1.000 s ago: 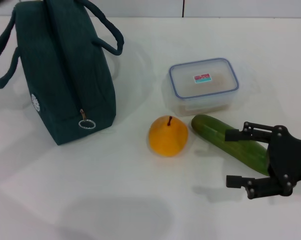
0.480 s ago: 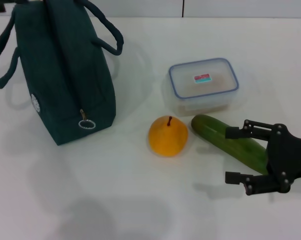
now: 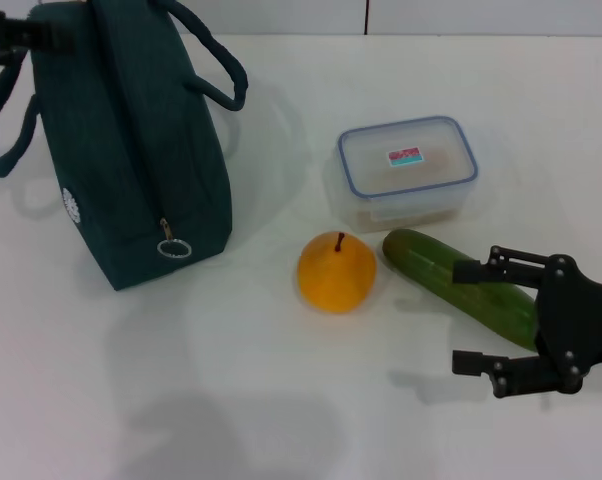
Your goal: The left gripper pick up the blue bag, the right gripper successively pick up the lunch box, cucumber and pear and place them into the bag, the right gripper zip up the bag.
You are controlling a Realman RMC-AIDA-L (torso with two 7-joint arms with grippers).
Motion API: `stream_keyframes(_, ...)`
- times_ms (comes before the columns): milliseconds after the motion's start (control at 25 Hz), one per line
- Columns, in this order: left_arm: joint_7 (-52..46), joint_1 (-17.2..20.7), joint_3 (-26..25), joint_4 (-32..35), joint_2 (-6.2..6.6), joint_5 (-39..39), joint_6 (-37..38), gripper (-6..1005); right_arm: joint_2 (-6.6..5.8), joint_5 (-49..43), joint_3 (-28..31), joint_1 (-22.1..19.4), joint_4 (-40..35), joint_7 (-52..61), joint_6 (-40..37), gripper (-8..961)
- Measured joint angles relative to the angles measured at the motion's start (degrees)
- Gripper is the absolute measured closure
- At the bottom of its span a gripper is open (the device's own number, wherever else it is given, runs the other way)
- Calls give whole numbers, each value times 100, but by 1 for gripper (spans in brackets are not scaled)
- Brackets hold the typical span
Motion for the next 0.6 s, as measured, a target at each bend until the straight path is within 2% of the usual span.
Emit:
stream_keyframes(280, -36, 64, 45, -110, -86, 142, -32, 148, 0, 0, 2, -13, 54, -3, -33, 90)
stream_keyframes(560, 279, 97, 21, -510, -103, 34, -186, 181, 0, 0, -6, -25, 98, -26, -63, 90)
stream_keyframes(600, 286, 100, 40, -519, -94, 40, -184, 216, 0, 0, -5, -27, 117, -36, -79, 90)
